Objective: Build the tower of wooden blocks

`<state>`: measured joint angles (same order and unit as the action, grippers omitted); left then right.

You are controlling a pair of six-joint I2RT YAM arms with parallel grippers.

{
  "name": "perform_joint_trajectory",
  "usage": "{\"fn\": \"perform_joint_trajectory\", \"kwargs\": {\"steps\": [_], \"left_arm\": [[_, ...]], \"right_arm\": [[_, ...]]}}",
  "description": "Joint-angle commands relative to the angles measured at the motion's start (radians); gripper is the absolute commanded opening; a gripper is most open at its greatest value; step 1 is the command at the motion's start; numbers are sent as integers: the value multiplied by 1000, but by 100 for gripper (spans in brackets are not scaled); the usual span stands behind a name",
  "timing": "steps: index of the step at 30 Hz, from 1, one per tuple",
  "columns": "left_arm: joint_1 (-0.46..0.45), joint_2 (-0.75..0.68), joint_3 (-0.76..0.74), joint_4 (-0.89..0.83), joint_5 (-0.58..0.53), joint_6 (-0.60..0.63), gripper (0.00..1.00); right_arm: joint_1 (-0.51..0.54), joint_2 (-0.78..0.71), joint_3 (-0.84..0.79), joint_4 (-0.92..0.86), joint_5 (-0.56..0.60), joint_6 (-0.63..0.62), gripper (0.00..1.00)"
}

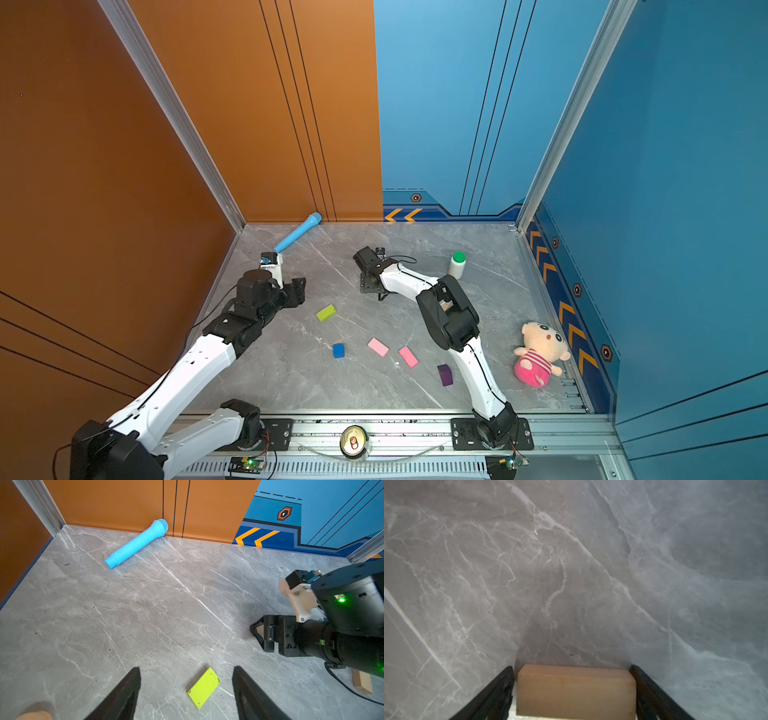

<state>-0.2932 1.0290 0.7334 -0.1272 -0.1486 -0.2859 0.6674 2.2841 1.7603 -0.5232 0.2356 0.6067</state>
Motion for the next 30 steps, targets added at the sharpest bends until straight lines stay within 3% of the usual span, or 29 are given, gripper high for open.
{"fn": "perform_joint_trajectory", "kwargs": {"steps": [1, 4, 6, 30], "left_arm": [[8, -4, -13, -11, 18, -6, 72], [10, -6, -12, -12, 19, -6, 72], [10, -6, -12, -14, 19, -6, 72], [11, -51, -13, -46, 18, -4, 72]], "right_arm": [[0, 31, 21, -51, -8, -7, 89], [0, 32, 25, -54, -7, -9, 92], [0, 30, 28, -55, -7, -12, 100], [-6, -62, 85, -97, -10, -45, 100]]}}
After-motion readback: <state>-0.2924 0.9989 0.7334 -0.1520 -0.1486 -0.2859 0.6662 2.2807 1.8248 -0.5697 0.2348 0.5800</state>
